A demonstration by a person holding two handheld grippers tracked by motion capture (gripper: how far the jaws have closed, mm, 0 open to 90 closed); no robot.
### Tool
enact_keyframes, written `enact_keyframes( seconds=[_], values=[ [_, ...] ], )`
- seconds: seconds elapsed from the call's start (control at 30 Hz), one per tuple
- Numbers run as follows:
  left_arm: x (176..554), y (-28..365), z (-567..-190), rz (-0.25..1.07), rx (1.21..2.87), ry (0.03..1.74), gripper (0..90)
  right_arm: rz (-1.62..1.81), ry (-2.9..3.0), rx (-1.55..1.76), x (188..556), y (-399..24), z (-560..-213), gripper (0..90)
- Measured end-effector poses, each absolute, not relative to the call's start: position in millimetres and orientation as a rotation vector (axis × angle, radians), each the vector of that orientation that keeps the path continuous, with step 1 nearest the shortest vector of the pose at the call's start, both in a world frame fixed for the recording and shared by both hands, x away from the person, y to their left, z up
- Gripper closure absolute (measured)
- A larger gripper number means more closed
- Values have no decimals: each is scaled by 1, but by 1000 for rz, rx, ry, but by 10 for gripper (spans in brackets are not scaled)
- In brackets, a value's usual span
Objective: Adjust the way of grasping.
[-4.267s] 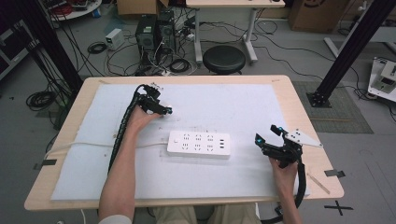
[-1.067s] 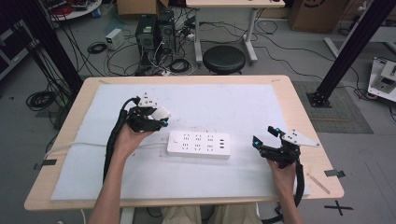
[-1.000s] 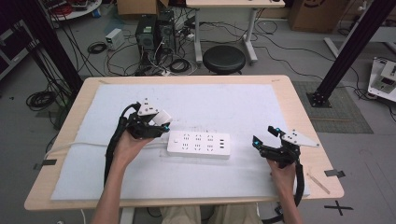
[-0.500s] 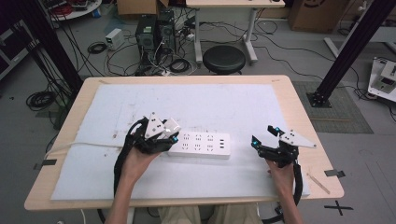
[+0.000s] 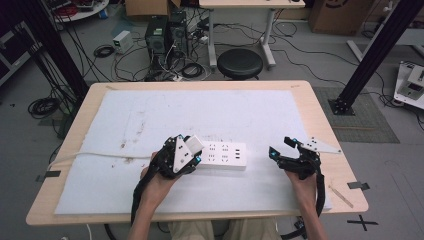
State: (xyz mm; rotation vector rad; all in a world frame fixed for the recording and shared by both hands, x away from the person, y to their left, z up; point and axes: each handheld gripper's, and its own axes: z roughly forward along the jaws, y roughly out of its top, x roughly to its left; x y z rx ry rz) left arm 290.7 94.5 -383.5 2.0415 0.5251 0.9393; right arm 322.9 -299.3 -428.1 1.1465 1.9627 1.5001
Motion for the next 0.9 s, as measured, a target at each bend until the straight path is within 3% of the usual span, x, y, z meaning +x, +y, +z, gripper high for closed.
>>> enact_keyframes(
  seconds=[0.4,0.7,0.9],
  values=[
    [279,81,-394,1061,2018,420,424,1642,2062,1109,324,-286,-412,210],
    [268,53,-406,1181,1986,224,425,1751,2272,941,326,-240,-394,214],
    [266,44,-409,1199,1997,191,424,1742,2324,916,326,-226,-392,214]
  ],
)
